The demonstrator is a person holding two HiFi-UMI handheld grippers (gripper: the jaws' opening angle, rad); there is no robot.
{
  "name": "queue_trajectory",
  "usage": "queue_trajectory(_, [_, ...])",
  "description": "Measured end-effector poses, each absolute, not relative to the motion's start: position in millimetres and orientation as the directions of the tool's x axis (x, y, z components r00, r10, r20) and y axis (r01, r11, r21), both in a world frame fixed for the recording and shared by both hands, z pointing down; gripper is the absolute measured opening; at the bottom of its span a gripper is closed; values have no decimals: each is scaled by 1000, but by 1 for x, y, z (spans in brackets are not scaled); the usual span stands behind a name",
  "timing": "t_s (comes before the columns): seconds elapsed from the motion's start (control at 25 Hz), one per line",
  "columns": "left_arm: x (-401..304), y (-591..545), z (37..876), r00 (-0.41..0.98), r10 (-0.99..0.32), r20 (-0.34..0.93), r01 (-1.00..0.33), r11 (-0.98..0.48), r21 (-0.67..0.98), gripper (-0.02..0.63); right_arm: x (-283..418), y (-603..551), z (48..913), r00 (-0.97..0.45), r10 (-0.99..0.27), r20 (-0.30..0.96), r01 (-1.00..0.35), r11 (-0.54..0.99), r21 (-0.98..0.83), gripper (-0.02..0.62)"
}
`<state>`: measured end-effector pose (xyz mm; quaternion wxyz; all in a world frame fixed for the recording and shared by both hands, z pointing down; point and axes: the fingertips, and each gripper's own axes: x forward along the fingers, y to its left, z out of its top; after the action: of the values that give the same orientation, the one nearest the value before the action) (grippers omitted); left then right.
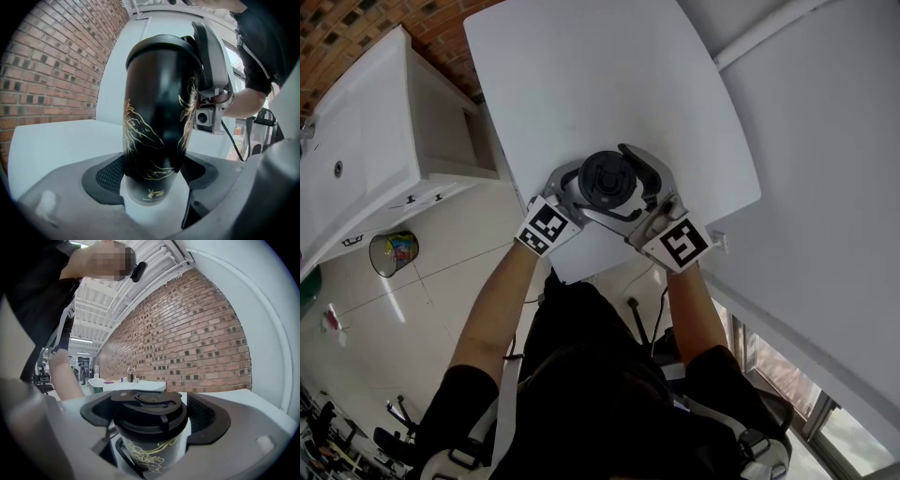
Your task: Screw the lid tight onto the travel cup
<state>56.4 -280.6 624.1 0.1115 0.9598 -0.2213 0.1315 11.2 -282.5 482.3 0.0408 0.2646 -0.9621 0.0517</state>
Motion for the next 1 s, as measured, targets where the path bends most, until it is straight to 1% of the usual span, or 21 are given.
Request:
queue_trajectory(0.24, [55,-281,624,868,-395,299,-454,-876,162,373,16,-285,487,-779,-621,86,-626,775,-81,460])
queue_trajectory(0.48, [56,-281,624,867,-396,301,-454,-877,154,373,18,-286,485,-712,-697,86,-702,708,-75,454])
queue_trajectory(0.56, [55,-282,623,867,-397,301,-455,-877,155,374,18,-287,486,-680,-728,88,-733,677,-70,444])
queue_trajectory(0.84, [57,-281,624,867,-397,302,-455,-877,154,374,24,-287,491,-570,-816,97,-822,568,-46,442])
queue_trajectory(1.0, [56,-282,625,867,-398,301,-456,-877,152,374,21,-291,487,-483,-871,85,-875,478,-77,442])
